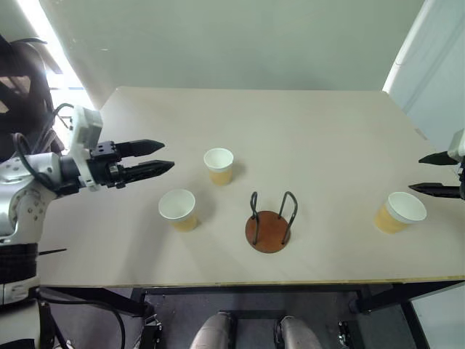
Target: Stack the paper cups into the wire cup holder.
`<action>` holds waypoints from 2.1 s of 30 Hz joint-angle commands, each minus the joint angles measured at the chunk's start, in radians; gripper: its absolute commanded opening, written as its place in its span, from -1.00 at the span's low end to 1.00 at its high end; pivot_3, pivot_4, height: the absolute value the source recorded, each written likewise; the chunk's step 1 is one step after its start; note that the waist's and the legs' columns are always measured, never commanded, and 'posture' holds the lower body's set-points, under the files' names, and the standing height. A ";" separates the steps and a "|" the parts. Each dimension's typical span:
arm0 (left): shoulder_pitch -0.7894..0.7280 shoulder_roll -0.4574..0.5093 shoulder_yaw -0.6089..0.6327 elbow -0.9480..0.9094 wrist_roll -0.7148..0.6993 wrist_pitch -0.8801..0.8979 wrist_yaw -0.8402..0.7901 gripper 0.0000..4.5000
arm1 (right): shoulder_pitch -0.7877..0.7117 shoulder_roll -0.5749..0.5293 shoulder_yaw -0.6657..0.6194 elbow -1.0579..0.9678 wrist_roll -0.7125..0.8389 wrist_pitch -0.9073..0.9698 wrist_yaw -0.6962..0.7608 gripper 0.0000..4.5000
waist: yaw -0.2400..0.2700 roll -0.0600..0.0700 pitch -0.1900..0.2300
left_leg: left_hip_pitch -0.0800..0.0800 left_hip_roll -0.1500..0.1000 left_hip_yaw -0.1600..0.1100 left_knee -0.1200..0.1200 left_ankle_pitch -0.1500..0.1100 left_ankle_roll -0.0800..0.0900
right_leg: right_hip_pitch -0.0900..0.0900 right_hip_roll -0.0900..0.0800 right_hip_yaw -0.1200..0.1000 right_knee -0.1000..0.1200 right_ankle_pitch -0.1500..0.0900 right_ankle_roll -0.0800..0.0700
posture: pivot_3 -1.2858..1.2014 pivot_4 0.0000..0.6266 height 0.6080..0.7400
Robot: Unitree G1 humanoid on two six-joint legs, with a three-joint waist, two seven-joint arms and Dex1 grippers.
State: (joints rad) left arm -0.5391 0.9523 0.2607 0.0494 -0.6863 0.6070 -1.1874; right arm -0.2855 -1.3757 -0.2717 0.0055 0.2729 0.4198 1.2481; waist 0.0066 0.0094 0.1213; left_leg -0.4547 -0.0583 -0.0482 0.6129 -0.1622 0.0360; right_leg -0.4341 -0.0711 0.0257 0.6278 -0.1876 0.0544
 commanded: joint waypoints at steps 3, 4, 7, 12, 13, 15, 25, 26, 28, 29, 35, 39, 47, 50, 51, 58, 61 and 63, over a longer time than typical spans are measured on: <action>-0.040 -0.010 0.002 0.002 0.006 -0.019 -0.008 0.45 | 0.035 -0.011 -0.034 -0.019 0.005 0.004 0.025 0.33 | 0.000 0.000 0.000 | 0.000 0.000 0.000 0.001 0.000 0.001 | 0.001 0.000 0.000 0.000 0.000 0.001 | 0.03 -0.52 1.00; -0.041 -0.013 0.002 0.003 0.008 -0.020 -0.010 0.45 | 0.042 -0.010 -0.021 -0.013 -0.007 0.001 0.019 0.33 | 0.000 0.000 0.000 | 0.000 0.000 0.000 0.001 0.000 0.001 | 0.001 0.000 0.000 0.000 -0.002 0.004 | 0.03 -0.52 1.00; -0.042 -0.015 0.002 0.005 0.012 -0.020 -0.014 0.45 | 0.045 -0.002 -0.008 -0.005 -0.011 0.004 0.014 0.33 | 0.000 0.000 0.000 | 0.000 0.000 0.000 0.001 0.000 0.001 | 0.001 0.000 0.000 0.000 -0.001 0.004 | 0.03 -0.52 1.00; -0.041 -0.017 0.006 0.000 0.013 -0.014 -0.014 0.45 | 0.050 0.015 0.023 0.004 -0.012 0.004 0.023 0.33 | 0.000 0.000 0.000 | 0.000 0.000 0.000 0.001 0.000 0.001 | 0.001 0.000 0.000 0.000 -0.001 0.005 | 0.03 -0.52 1.00; -0.040 -0.016 0.007 -0.001 0.013 -0.013 -0.013 0.45 | 0.053 0.017 0.032 0.010 -0.017 0.002 0.025 0.33 | 0.000 0.000 0.000 | 0.000 0.000 0.000 0.001 0.000 0.001 | 0.001 0.000 0.000 0.000 -0.001 0.005 | 0.03 -0.52 1.00; -0.034 -0.013 0.011 -0.008 0.011 -0.009 -0.012 0.45 | 0.064 0.019 0.043 0.017 -0.021 -0.007 0.032 0.33 | 0.000 0.000 0.000 | 0.000 0.000 0.000 0.001 0.000 0.001 | 0.001 0.000 0.000 0.000 -0.001 0.004 | 0.03 -0.52 1.00; -0.016 -0.006 0.026 -0.028 0.005 0.004 -0.004 0.45 | 0.036 0.050 0.104 0.056 -0.050 -0.017 0.018 0.33 | 0.000 0.000 0.000 | 0.001 0.000 0.000 0.002 0.001 0.002 | 0.002 0.000 0.000 0.000 0.001 0.005 | 0.03 -0.52 1.00; -0.013 -0.005 0.028 -0.030 0.004 0.005 -0.003 0.45 | 0.033 0.053 0.112 0.058 -0.053 -0.017 0.020 0.33 | 0.000 0.000 0.000 | 0.001 0.000 0.000 0.002 0.001 0.002 | 0.002 0.000 0.000 0.000 0.001 0.006 | 0.03 -0.52 1.00; -0.010 -0.003 0.033 -0.031 0.004 0.007 -0.003 0.45 | 0.024 0.059 0.129 0.055 -0.057 -0.012 0.021 0.33 | 0.000 0.000 0.000 | 0.001 0.000 0.000 0.002 0.001 0.002 | 0.002 0.000 0.000 0.000 0.001 0.006 | 0.03 -0.52 1.00; -0.008 -0.003 0.035 -0.031 0.003 0.006 -0.003 0.45 | 0.019 0.063 0.139 0.055 -0.060 -0.011 0.020 0.33 | -0.001 0.000 0.000 | 0.001 0.000 0.000 0.002 0.001 0.002 | 0.002 0.000 0.000 0.000 0.001 0.006 | 0.03 -0.52 1.00; 0.006 -0.006 0.043 -0.047 -0.001 0.013 0.006 0.45 | -0.026 0.090 0.197 0.081 -0.086 -0.016 0.018 0.33 | 0.000 0.000 0.000 | 0.002 0.000 0.000 0.003 0.001 0.003 | 0.003 0.000 0.000 0.000 0.003 0.003 | 0.03 -0.52 1.00; 0.018 -0.003 0.052 -0.051 -0.002 0.011 0.009 0.45 | -0.041 0.104 0.223 0.090 -0.100 -0.015 0.019 0.33 | 0.000 0.000 0.000 | 0.002 0.000 0.000 0.003 0.002 0.003 | 0.003 0.000 0.000 0.000 0.004 0.003 | 0.03 -0.52 1.00; 0.037 0.004 0.064 -0.074 -0.010 0.020 0.021 0.45 | -0.049 0.142 0.267 0.119 -0.137 -0.019 0.009 0.33 | -0.001 0.000 0.000 | 0.002 0.000 0.000 0.003 0.002 0.003 | 0.003 0.000 0.000 0.000 0.004 0.002 | 0.03 -0.52 1.00; 0.043 0.003 0.067 -0.085 -0.012 0.026 0.025 0.45 | -0.060 0.157 0.286 0.142 -0.162 -0.030 -0.003 0.33 | -0.001 0.000 0.000 | 0.002 0.000 0.000 0.003 0.002 0.003 | 0.003 0.000 0.000 0.000 0.004 0.002 | 0.03 -0.52 1.00; 0.045 0.003 0.069 -0.087 -0.013 0.027 0.026 0.45 | -0.064 0.162 0.292 0.150 -0.172 -0.035 -0.007 0.33 | -0.001 0.000 0.000 | 0.002 0.000 0.000 0.003 0.002 0.003 | 0.003 0.000 0.000 0.000 0.004 0.002 | 0.03 -0.52 1.00; 0.053 0.007 0.071 -0.098 -0.021 0.035 0.031 0.45 | -0.109 0.197 0.322 0.183 -0.208 -0.047 -0.008 0.33 | -0.001 0.000 0.000 | 0.002 0.000 0.000 0.002 0.002 0.003 | 0.003 0.000 0.000 0.000 0.005 0.000 | 0.03 -0.52 1.00; 0.059 0.009 0.073 -0.105 -0.024 0.038 0.035 0.45 | -0.119 0.202 0.332 0.201 -0.219 -0.059 -0.007 0.33 | -0.001 0.000 0.000 | 0.002 0.000 0.000 0.002 0.002 0.003 | 0.003 0.000 0.000 0.000 0.005 0.000 | 0.03 -0.52 1.00; 0.065 0.010 0.077 -0.110 -0.026 0.040 0.038 0.45 | -0.124 0.205 0.335 0.209 -0.226 -0.064 -0.004 0.33 | -0.001 0.000 0.000 | 0.002 0.000 0.000 0.002 0.002 0.003 | 0.003 0.000 0.000 0.000 0.005 0.000 | 0.03 -0.52 1.00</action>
State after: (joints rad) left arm -0.4734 0.9415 0.3002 -0.0294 -0.6970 0.6424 -1.1531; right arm -0.3915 -1.1619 0.0667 0.2112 0.0557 0.3684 1.2449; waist 0.0059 0.0094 0.1213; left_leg -0.4523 -0.0585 -0.0479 0.6154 -0.1602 0.0387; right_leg -0.4313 -0.0714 0.0258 0.6277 -0.1822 0.0545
